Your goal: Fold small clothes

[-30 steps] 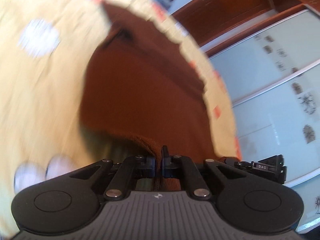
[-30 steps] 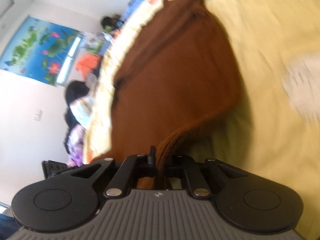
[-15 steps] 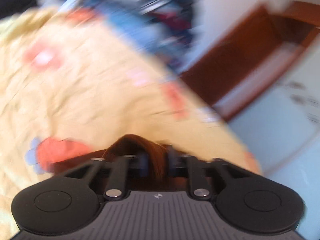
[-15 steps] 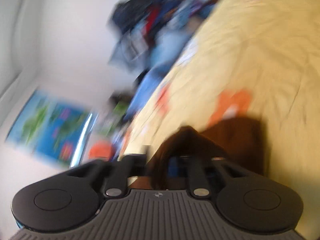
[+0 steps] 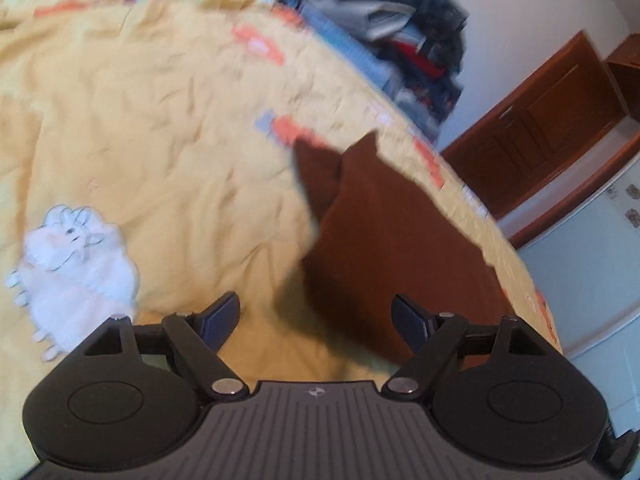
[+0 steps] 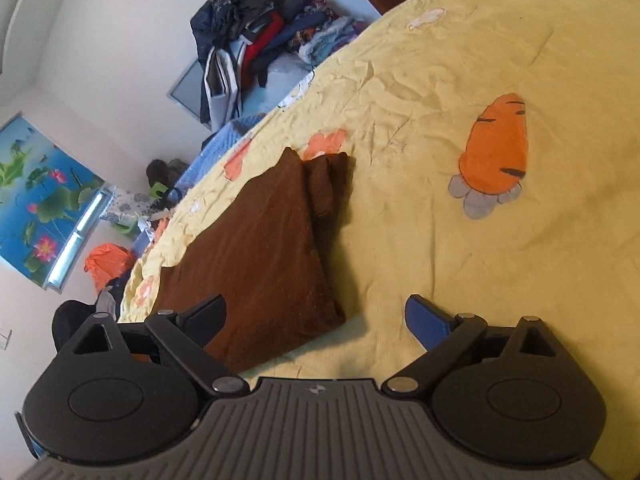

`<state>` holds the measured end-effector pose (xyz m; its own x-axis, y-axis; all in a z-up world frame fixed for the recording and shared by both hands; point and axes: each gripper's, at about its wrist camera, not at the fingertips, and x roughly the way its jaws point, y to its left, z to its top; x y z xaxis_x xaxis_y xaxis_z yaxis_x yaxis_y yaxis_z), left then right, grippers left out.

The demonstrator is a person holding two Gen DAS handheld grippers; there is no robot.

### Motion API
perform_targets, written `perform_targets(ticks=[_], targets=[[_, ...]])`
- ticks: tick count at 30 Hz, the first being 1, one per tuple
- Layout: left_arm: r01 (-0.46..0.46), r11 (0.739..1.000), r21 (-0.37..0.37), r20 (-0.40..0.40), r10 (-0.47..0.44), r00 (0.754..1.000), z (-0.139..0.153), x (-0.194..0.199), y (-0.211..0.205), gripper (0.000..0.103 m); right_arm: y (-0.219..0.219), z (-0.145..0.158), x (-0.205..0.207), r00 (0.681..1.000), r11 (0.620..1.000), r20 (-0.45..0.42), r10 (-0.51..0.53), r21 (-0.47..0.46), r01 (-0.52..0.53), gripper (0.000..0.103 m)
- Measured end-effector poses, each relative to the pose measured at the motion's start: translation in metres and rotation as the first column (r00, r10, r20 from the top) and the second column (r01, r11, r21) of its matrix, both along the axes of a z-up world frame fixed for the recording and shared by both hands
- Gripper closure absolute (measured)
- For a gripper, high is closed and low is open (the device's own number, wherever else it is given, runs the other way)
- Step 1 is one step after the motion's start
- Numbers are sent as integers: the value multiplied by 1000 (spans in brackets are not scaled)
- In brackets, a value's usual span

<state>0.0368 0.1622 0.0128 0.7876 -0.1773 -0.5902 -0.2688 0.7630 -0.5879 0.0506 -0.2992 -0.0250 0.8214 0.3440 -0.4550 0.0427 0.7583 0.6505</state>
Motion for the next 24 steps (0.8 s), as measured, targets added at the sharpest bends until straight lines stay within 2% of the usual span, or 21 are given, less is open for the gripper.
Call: perform_targets(ticks=[3,5,6,7,8,9,12,14,18,20,22,24], targets=[[-22,1000,0,25,22,999,-5,25,-12,19,12,2,28,1000,999,-18,22,39,-22,3],[-56,996,68,23,55,998,-5,42,-23,21,23,6,44,1000,999,-16,19,50,-18,3],[-50,994,93,1,50,999,-2,50,-28,40,28,7,53,1000,999,-18,26,43,-25,10],[-32,994,106,-32,35,999,-3,57,-33,60,33,7,58,999,999,-37,33,31,-32,20],[-25,992,127,-65,34,997,-4,65,-35,75,37,5,66,996,999,-73,41,15,-40,56],[-20,991,131,-69,29,997,-3,67,-35,83,39,0,73,992,998,-110,57,13,-56,80],[2,994,107,-80,7,997,2,68,-28,86,31,-3,68,994,997,-93,63,57,-58,80],[22,996,89,-53,-18,998,12,61,-25,88,28,4,54,996,995,-57,76,65,-72,81],[107,988,108,8,-109,994,40,21,-28,88,26,20,11,988,985,18,151,81,-152,82],[150,985,83,10,-152,988,46,-6,-24,88,26,22,-21,978,973,29,206,100,-208,81],[191,978,84,-25,-189,982,39,-38,-18,88,29,18,-56,969,966,9,247,72,-247,81],[241,967,88,-94,-232,968,23,-68,-11,82,29,7,-88,966,966,-46,256,57,-254,80]])
